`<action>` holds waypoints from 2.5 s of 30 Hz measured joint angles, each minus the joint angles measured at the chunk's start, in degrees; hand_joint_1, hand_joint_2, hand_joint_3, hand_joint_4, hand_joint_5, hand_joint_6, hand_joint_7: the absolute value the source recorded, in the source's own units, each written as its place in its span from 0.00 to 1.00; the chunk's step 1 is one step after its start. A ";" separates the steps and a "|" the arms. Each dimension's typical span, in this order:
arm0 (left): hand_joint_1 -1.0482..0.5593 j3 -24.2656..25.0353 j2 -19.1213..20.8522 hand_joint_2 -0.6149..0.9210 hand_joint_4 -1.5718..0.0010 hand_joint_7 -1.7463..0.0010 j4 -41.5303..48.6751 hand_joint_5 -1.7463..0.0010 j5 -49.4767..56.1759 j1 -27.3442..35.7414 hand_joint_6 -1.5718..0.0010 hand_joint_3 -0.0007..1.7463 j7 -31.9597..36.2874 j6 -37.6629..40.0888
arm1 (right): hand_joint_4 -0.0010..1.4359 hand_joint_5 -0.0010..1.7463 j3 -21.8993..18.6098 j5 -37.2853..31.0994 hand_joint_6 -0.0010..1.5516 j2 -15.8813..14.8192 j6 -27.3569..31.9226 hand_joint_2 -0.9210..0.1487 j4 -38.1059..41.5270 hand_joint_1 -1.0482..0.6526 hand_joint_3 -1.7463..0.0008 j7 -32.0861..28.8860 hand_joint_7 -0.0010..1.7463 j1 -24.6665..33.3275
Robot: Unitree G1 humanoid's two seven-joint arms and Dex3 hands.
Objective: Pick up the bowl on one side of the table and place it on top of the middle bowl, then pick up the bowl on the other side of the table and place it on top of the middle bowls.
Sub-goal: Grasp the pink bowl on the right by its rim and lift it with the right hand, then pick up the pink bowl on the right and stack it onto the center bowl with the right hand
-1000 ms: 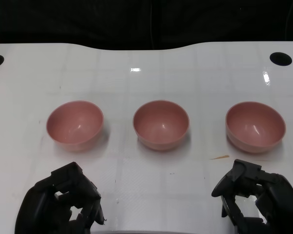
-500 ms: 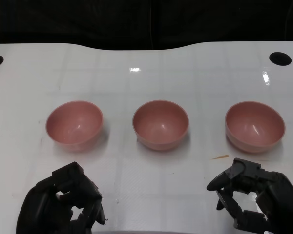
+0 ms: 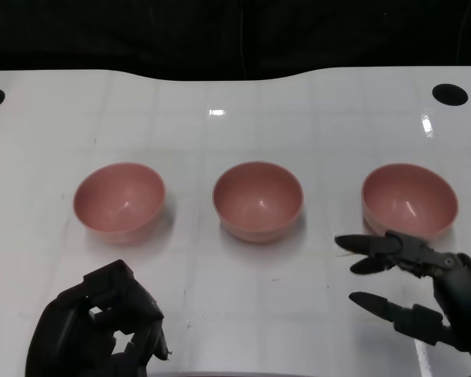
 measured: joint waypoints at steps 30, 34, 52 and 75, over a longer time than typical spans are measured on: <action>0.55 0.11 -0.20 0.72 0.42 0.25 0.69 0.10 0.14 -0.96 0.42 0.66 0.01 -0.28 | 0.12 0.30 9.78 -42.30 0.24 -9.91 26.42 0.12 2.69 0.32 1.00 -6.87 0.01 -17.81; 0.55 0.16 -0.20 0.72 0.42 0.25 0.65 0.10 0.06 -0.90 0.42 0.66 0.01 -0.27 | 0.14 0.25 11.18 -42.78 0.24 -9.94 27.80 0.11 6.27 0.32 1.00 -7.41 0.00 -19.69; 0.55 -0.02 -0.30 0.73 0.42 0.25 -0.35 0.11 -0.11 0.20 0.42 0.65 0.00 -0.11 | 0.27 0.15 19.22 -43.53 0.27 -10.44 31.73 0.03 31.82 0.30 1.00 -11.40 0.01 -32.09; 0.55 -0.23 -0.78 0.73 0.41 0.23 -0.40 0.10 1.05 0.22 0.42 0.66 0.68 -0.83 | 0.62 1.00 26.62 -39.61 0.41 -10.08 12.98 0.00 57.37 0.49 0.90 -33.04 1.00 -44.07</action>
